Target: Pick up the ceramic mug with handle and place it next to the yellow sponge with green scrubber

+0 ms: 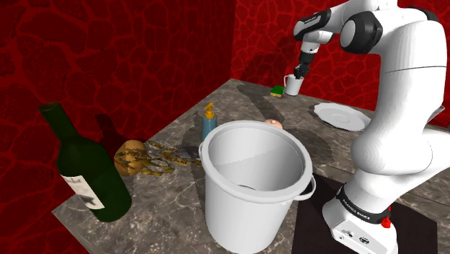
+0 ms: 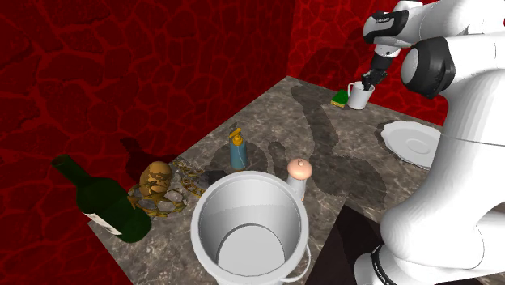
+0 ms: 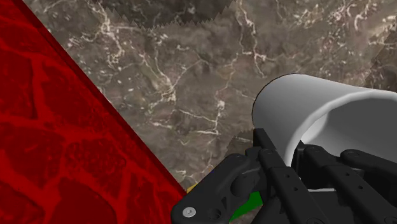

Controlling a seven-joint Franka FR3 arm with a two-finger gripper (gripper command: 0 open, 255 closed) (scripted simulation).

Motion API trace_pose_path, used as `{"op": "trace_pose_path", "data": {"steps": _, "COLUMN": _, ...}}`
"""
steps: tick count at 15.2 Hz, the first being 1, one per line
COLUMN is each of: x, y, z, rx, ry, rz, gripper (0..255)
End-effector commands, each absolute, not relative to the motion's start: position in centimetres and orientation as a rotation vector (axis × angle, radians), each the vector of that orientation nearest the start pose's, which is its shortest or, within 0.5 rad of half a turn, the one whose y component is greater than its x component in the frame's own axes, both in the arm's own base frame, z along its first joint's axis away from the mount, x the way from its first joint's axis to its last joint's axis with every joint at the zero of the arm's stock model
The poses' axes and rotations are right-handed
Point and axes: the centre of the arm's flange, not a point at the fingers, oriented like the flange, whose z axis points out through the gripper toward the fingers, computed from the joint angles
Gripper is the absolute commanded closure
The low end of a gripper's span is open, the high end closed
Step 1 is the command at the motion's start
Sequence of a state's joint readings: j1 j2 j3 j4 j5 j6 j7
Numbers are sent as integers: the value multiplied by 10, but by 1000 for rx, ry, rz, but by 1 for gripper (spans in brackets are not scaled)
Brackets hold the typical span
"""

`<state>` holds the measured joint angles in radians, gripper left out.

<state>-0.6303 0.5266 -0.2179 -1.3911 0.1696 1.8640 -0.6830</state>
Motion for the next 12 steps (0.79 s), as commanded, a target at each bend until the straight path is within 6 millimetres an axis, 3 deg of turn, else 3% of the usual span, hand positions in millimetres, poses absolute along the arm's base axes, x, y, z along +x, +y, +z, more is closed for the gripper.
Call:
{"op": "trace_pose_path", "data": {"steps": 1, "x": 494, "y": -498, "z": 397, "rx": -3062, "ry": 294, "rz": -11, "gripper": 255}}
{"op": "trace_pose_path", "data": {"steps": 7, "x": 494, "y": -498, "z": 360, "rx": -3062, "ry": 294, "rz": -11, "gripper": 255}}
{"op": "trace_pose_path", "data": {"steps": 12, "x": 494, "y": -498, "z": 360, "rx": -3062, "ry": 294, "rz": -11, "gripper": 255}}
